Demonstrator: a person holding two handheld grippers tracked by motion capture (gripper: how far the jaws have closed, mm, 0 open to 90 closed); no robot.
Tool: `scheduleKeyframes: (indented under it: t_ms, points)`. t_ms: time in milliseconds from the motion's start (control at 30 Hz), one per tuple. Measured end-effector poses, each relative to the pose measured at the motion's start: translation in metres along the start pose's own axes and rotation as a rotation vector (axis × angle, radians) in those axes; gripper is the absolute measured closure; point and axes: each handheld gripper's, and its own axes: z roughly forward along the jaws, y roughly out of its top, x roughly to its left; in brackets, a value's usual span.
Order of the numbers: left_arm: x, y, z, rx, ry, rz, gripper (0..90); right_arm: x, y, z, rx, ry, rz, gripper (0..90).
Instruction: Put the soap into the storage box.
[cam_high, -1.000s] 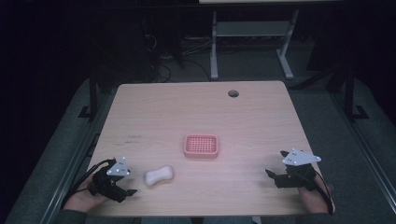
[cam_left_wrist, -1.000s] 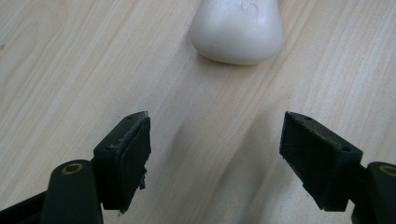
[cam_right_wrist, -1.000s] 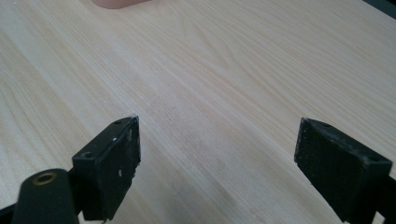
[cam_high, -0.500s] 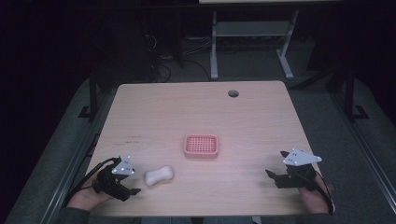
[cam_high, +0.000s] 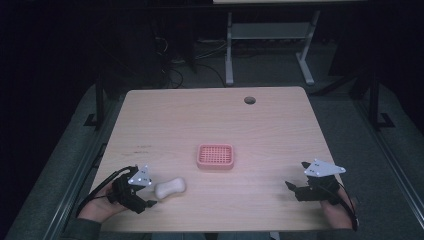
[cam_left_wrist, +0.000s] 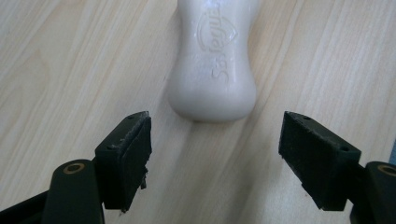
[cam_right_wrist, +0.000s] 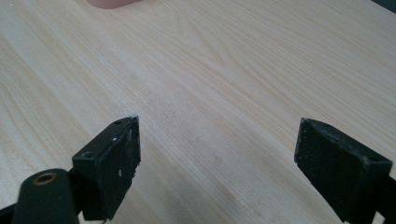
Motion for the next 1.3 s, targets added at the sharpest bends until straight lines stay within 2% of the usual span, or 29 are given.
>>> scheduleKeyframes:
  t_ms: [533, 1300]
  points:
    - [0.001, 0.017, 0.006, -0.007, -0.017, 0.033, 25.1, 0.001, 0.000, 0.001, 0.007, 0.001, -0.005, 13.7]
    - [0.006, 0.034, 0.021, 0.030, -0.049, 0.064, 29.3, 0.002, 0.001, 0.003, 0.012, 0.012, -0.015, 13.8]
